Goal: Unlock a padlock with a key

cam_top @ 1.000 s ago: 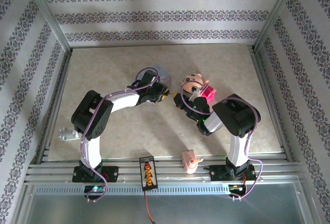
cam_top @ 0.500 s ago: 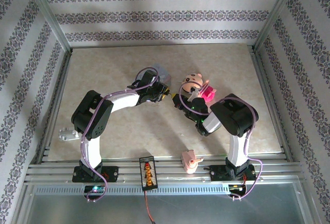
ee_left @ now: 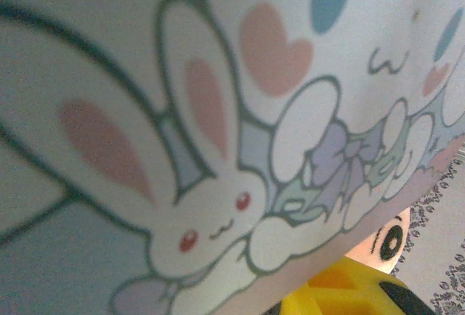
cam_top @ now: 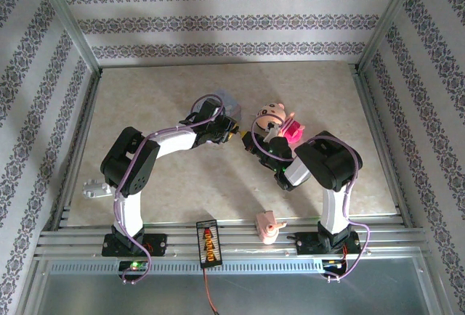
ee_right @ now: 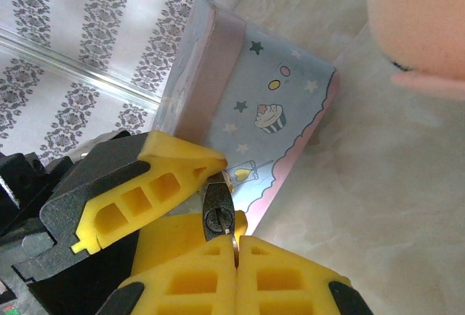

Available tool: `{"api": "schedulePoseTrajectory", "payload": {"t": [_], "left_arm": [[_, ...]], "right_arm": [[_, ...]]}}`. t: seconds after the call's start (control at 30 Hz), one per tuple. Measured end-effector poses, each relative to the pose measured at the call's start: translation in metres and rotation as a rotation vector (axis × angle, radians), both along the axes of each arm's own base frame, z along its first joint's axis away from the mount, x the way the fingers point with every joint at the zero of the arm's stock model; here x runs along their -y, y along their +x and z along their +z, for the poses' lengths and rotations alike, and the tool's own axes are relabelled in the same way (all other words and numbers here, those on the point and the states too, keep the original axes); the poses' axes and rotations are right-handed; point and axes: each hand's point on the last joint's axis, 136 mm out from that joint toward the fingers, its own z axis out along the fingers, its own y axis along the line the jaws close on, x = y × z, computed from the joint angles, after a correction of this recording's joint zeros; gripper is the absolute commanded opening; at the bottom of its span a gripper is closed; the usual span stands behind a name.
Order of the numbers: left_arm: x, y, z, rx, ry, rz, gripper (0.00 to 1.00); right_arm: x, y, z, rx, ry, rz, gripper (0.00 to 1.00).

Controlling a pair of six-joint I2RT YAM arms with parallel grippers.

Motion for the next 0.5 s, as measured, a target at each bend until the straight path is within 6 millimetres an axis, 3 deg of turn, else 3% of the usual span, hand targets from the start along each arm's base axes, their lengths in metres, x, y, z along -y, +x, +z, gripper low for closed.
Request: {"api": "schedulePoseTrajectory", "payload": {"t": [0.5], "left_arm": [[-0.002,0.002,-0.002,0.003,0.015,0.004,0.0]], "right_arm": [[-0.012,0.01,-0.002,-0.035,-0.011,0.028,0.0]]}}
